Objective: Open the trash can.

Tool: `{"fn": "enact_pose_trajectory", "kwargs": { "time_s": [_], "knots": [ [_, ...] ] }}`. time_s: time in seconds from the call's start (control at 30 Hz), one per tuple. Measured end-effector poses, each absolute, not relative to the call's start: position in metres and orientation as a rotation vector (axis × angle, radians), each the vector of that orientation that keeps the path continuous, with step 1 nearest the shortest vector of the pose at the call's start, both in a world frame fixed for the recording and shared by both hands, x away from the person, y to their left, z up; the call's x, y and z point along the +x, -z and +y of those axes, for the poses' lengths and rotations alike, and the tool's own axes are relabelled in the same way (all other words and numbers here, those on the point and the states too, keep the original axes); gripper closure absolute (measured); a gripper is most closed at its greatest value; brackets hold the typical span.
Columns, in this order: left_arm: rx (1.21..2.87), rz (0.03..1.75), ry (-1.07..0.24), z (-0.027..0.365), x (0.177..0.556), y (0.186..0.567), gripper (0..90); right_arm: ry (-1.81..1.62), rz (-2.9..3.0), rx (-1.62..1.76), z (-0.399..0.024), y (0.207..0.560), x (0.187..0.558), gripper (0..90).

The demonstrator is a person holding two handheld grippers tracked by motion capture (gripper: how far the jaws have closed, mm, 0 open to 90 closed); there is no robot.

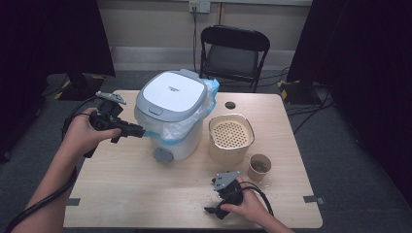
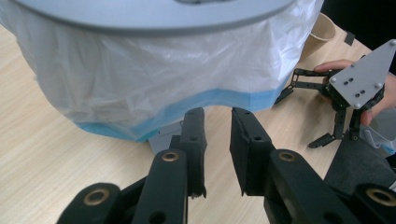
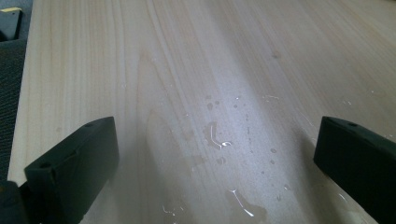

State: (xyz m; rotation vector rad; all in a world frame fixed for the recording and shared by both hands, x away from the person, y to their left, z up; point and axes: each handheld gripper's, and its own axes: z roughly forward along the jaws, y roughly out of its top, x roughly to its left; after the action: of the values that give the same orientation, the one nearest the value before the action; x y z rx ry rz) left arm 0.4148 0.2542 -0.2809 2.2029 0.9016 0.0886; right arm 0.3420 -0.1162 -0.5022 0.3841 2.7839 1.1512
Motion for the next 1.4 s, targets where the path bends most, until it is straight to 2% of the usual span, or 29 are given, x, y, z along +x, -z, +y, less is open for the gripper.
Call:
{"fn": "enact_pose_trajectory", "kwargs": {
  "time_s": [1.4],
  "knots": [
    [2.190,0.898,-0.194,0.236,0.439,0.240,87.3,-1.151,2.786,0.383,-0.116,0.502,0.342,0.0]
  ]
}}
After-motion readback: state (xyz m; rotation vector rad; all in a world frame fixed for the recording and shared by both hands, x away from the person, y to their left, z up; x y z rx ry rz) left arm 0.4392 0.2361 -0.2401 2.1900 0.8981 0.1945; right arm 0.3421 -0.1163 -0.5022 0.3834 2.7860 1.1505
